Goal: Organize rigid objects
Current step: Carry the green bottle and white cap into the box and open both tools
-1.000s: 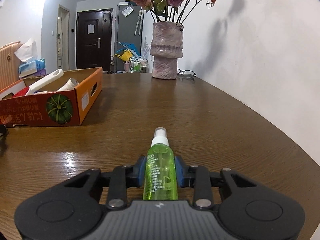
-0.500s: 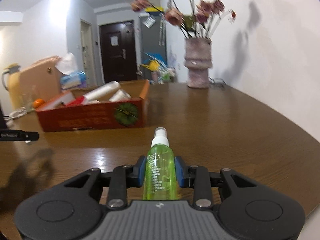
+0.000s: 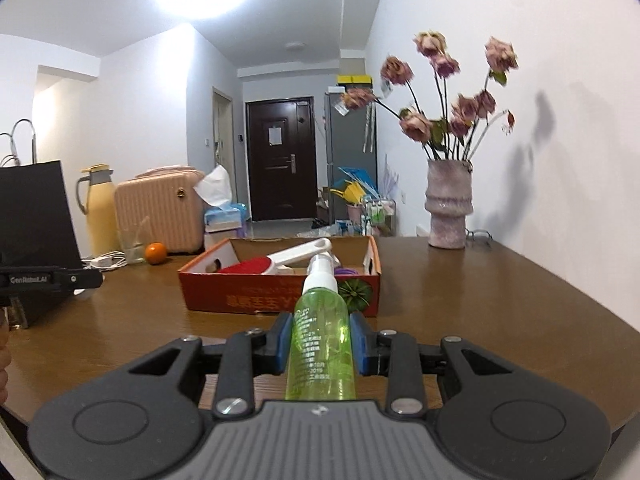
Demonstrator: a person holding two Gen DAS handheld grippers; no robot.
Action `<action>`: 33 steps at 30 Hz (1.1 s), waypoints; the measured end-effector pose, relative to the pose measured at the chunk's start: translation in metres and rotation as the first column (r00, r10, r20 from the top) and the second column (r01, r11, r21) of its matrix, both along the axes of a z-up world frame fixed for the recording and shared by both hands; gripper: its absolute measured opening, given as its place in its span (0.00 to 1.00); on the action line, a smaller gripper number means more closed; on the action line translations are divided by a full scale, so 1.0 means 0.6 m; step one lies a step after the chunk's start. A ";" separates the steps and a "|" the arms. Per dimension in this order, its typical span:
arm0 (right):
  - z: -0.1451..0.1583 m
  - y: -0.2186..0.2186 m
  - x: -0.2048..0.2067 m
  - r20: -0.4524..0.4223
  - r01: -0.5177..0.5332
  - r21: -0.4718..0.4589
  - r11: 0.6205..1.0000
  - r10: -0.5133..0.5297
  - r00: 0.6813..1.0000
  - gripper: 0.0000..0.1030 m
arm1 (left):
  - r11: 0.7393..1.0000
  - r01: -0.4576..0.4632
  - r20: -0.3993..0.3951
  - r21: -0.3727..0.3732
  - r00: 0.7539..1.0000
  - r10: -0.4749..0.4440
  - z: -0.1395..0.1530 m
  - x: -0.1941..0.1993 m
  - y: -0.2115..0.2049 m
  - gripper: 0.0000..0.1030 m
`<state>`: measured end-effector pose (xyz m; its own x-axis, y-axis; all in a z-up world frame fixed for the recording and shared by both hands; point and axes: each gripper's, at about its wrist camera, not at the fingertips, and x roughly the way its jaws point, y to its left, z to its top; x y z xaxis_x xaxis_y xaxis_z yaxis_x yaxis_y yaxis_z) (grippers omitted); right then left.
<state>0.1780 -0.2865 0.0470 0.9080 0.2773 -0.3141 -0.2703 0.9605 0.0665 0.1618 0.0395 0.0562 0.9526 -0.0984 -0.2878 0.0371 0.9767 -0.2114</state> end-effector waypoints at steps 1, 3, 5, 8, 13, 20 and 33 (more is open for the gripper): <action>0.004 0.004 -0.004 0.005 -0.004 -0.004 1.000 0.004 1.000 0.29 | 1.000 0.001 0.005 -0.007 1.000 -0.001 0.002 -0.004 0.002 0.39; 0.012 0.011 -0.008 0.013 -0.013 -0.014 1.000 0.013 1.000 0.29 | 1.000 0.001 0.010 -0.019 1.000 -0.001 0.002 -0.005 0.006 0.39; 0.017 0.021 -0.008 0.018 -0.025 -0.030 0.999 0.025 1.000 0.29 | 0.999 0.003 0.007 -0.033 1.000 -0.002 -0.002 -0.002 0.009 0.39; 0.021 0.028 0.012 0.019 -0.049 -0.045 0.998 0.050 0.999 0.29 | 0.999 0.006 -0.005 -0.034 1.000 -0.007 -0.007 0.015 0.009 0.39; 0.029 0.040 0.099 -0.012 -0.096 -0.068 0.993 0.096 0.995 0.29 | 0.999 0.036 0.002 -0.001 0.999 -0.036 0.002 0.081 0.005 0.39; 0.038 0.080 0.292 -0.120 -0.190 -0.167 0.967 0.171 0.978 0.29 | 0.998 0.066 -0.063 0.002 0.996 -0.065 0.003 0.241 0.001 0.39; -0.053 0.168 0.588 -0.370 -0.339 -0.318 0.885 0.213 0.904 0.29 | 0.969 0.168 -0.208 0.184 0.970 -0.129 -0.079 0.474 -0.037 0.53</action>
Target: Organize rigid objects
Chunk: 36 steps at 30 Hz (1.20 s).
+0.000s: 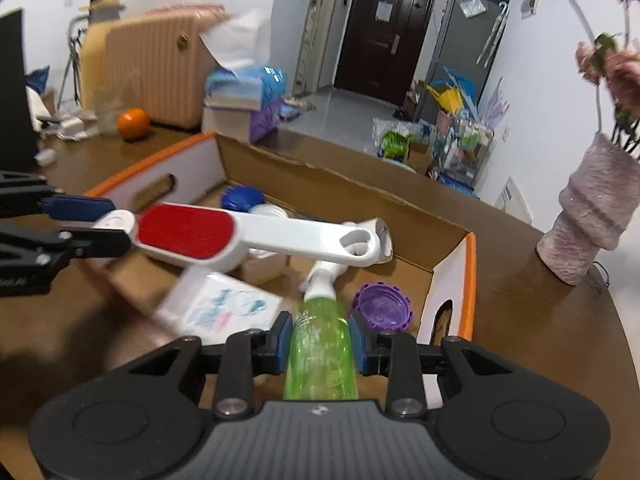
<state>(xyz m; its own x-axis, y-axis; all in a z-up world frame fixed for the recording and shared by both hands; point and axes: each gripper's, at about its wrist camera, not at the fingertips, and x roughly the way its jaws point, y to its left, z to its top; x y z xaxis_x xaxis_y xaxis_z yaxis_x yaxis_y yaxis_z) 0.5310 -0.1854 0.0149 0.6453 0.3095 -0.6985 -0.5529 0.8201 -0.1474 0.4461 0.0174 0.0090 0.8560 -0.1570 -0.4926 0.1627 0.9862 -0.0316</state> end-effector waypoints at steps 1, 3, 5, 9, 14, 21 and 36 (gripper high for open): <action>-0.010 0.002 0.013 -0.001 0.007 -0.009 1.000 -0.007 1.000 0.27 | 1.000 -0.004 0.002 -0.012 1.000 0.004 -0.008 0.007 0.003 0.64; -0.027 0.005 0.030 0.018 0.035 -0.012 0.999 -0.035 0.999 0.40 | 0.999 -0.029 0.028 -0.043 0.999 0.030 -0.023 0.005 0.011 0.87; -0.042 0.005 0.033 0.078 0.059 -0.019 0.998 -0.058 0.995 0.63 | 1.000 -0.011 0.011 -0.020 1.000 0.011 -0.030 0.004 0.011 0.87; -0.058 0.001 0.032 0.143 0.043 0.006 0.999 -0.043 0.989 0.77 | 0.998 -0.055 0.039 -0.034 0.998 0.056 -0.024 0.004 0.024 0.87; -0.048 -0.010 0.041 0.149 0.041 0.060 0.997 -0.049 0.988 0.77 | 0.995 -0.087 0.049 -0.041 0.995 0.089 -0.017 0.005 0.031 0.88; -0.021 -0.024 0.009 0.146 0.054 0.068 0.996 -0.063 0.987 0.77 | 0.994 -0.107 0.098 -0.008 0.989 0.108 0.013 -0.028 0.010 0.88; 0.125 -0.080 -0.184 0.338 0.070 0.211 0.975 -0.140 0.931 0.91 | 0.986 -0.168 0.314 -0.010 0.936 0.162 0.151 -0.205 -0.022 1.00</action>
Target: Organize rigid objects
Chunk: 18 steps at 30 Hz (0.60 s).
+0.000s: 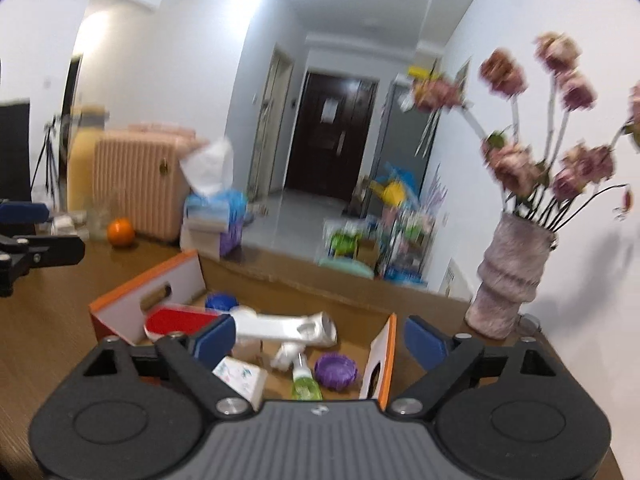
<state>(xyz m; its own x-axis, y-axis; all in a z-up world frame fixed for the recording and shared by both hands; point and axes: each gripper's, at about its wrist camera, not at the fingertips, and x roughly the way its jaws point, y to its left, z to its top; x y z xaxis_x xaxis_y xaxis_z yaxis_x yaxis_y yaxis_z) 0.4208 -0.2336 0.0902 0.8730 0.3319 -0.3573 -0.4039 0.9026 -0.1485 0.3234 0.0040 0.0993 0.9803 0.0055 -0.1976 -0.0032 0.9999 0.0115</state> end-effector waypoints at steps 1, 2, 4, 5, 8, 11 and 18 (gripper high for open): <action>0.002 -0.003 -0.015 0.023 0.008 0.028 1.000 -0.009 1.000 0.93 | 1.000 -0.008 0.015 0.005 1.000 0.008 0.002 -0.011 -0.003 1.00; 0.001 -0.006 -0.030 0.046 0.013 0.060 0.998 -0.016 0.999 0.95 | 1.000 -0.023 0.027 0.011 0.999 0.023 0.003 -0.021 -0.007 1.00; -0.005 -0.012 -0.063 0.100 0.025 0.140 0.990 -0.039 0.994 0.99 | 0.998 -0.057 0.042 0.015 0.998 0.056 -0.001 -0.037 -0.012 1.00; -0.010 -0.015 -0.076 0.122 0.040 0.176 0.984 -0.062 0.991 1.00 | 0.997 -0.075 0.049 0.008 0.996 0.075 -0.005 -0.045 -0.013 1.00; -0.032 -0.018 -0.116 0.156 0.080 0.261 0.962 -0.124 0.980 1.00 | 0.996 -0.085 0.061 -0.012 0.994 0.086 -0.020 -0.068 -0.014 1.00; -0.050 -0.020 -0.149 0.165 0.096 0.290 0.952 -0.148 0.975 1.00 | 0.998 -0.062 0.078 -0.004 0.995 0.062 -0.037 -0.094 -0.016 1.00; -0.060 -0.014 -0.205 0.138 0.132 0.291 0.948 -0.178 0.974 1.00 | 0.998 -0.052 0.084 -0.037 0.995 0.055 -0.055 -0.157 -0.005 1.00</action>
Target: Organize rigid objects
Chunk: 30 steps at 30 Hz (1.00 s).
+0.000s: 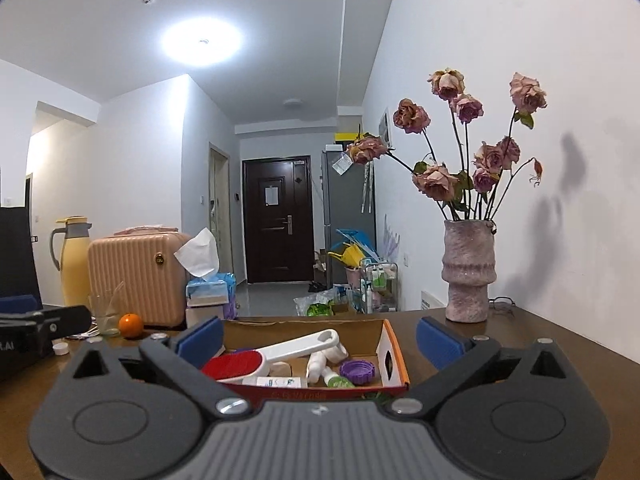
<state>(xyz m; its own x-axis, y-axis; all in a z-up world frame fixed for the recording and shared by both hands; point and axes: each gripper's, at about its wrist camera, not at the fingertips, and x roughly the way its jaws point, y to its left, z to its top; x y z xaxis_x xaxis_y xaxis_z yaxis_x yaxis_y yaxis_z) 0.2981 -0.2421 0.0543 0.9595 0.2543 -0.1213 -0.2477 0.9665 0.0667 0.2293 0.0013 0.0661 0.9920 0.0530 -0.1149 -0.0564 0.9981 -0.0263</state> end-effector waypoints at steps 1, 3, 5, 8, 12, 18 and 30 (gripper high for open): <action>0.002 0.002 -0.010 0.003 0.002 -0.005 1.000 -0.002 1.000 1.00 | 1.000 0.002 0.001 -0.004 1.000 -0.002 0.000 -0.007 0.002 1.00; 0.007 0.005 -0.026 0.008 0.002 -0.014 1.000 -0.002 1.000 1.00 | 1.000 0.012 0.000 -0.010 1.000 -0.012 0.000 -0.019 0.005 1.00; 0.012 0.008 -0.039 0.012 0.008 -0.022 1.000 -0.008 1.000 1.00 | 1.000 0.023 0.000 -0.004 1.000 -0.023 0.000 -0.026 0.007 1.00; 0.018 0.016 -0.053 0.022 0.010 -0.035 0.999 -0.009 1.000 1.00 | 1.000 0.029 0.000 0.000 1.000 -0.029 0.001 -0.038 0.010 1.00; 0.016 0.028 -0.072 -0.026 0.004 -0.062 0.998 -0.006 1.000 1.00 | 0.997 0.074 -0.015 0.005 0.997 -0.074 -0.003 -0.068 0.015 1.00; -0.006 0.038 -0.147 -0.070 -0.050 -0.037 0.998 0.047 0.996 1.00 | 0.999 0.052 0.004 -0.016 0.999 -0.052 -0.022 -0.154 0.031 1.00; -0.070 0.043 -0.342 -0.124 0.040 -0.002 0.999 -0.040 0.991 1.00 | 0.998 0.060 -0.084 0.025 0.995 -0.058 -0.067 -0.296 0.046 1.00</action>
<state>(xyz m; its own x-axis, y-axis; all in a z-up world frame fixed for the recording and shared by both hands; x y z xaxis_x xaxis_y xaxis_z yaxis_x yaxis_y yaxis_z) 0.0927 -0.2161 0.0122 0.9465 0.2159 -0.2398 -0.1985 0.9755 0.0948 0.0514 0.0288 0.0257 0.9806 -0.0007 -0.1960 0.0015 1.0000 0.0037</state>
